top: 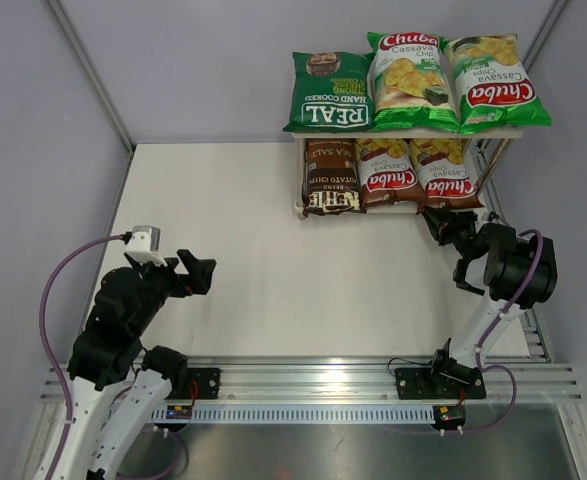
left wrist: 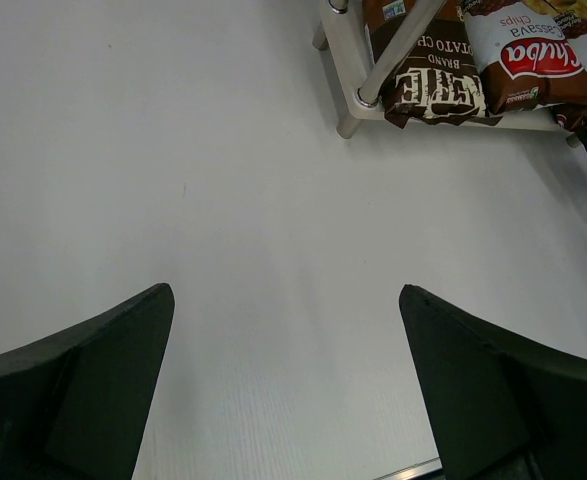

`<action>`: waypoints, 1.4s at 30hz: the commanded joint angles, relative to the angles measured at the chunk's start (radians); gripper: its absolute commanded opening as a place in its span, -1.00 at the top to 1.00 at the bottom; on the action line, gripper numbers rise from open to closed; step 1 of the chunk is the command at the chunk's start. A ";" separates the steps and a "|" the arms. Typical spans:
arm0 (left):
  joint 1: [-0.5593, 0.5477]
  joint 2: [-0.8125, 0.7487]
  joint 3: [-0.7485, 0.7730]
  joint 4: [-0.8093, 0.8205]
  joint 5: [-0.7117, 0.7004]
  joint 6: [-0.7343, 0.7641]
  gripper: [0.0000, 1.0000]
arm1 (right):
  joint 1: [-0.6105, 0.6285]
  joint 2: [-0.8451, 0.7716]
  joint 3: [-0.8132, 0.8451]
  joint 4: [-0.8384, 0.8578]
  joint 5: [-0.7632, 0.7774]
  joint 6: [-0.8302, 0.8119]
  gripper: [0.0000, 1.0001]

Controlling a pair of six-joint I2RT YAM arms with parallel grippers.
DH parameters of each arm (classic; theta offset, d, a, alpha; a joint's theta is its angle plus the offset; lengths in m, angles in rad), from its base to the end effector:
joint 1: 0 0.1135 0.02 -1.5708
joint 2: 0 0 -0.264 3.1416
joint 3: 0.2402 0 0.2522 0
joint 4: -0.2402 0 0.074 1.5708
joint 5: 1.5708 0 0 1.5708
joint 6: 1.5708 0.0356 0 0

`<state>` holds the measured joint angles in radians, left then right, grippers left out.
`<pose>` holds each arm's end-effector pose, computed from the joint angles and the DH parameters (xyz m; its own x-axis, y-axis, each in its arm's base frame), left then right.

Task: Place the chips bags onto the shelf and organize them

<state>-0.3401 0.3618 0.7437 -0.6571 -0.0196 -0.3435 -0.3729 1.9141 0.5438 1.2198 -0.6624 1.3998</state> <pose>0.0790 -0.0272 0.3241 -0.3475 -0.2342 -0.9079 0.2110 0.9239 -0.3191 0.3035 -0.0952 0.1187 -0.2987 0.9512 -0.0774 0.0901 0.1088 0.9900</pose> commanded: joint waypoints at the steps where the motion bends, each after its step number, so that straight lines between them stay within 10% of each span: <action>1: -0.007 -0.006 -0.001 0.033 -0.025 -0.005 -0.98 | 0.003 0.016 0.048 0.058 0.044 -0.002 0.43; 6: -0.007 -0.012 -0.001 0.031 -0.034 -0.008 -0.98 | 0.003 0.039 0.064 0.076 0.023 0.022 0.42; 20: -0.007 -0.006 0.011 0.013 -0.117 -0.020 -0.98 | -0.018 -0.200 -0.093 -0.075 0.014 -0.054 -0.38; 22: -0.007 0.022 0.019 0.008 -0.147 -0.020 -0.98 | -0.020 -0.286 -0.108 -0.150 0.007 -0.117 -0.75; 23: -0.005 0.031 0.023 0.007 -0.157 -0.012 -0.98 | -0.020 -0.321 -0.110 -0.254 0.003 -0.171 -0.99; 32: 0.143 0.120 0.048 0.019 -0.165 0.035 -0.98 | 0.029 -0.966 0.073 -1.252 0.203 -0.711 -0.99; 42: 0.273 0.144 0.045 0.033 -0.132 0.047 -0.98 | 0.284 -1.268 0.321 -1.762 0.484 -0.981 -0.99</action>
<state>-0.0734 0.5045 0.7536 -0.6571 -0.1417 -0.3206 -0.1337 0.6807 0.7975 -0.2909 -0.3370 0.5533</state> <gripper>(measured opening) 0.988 0.993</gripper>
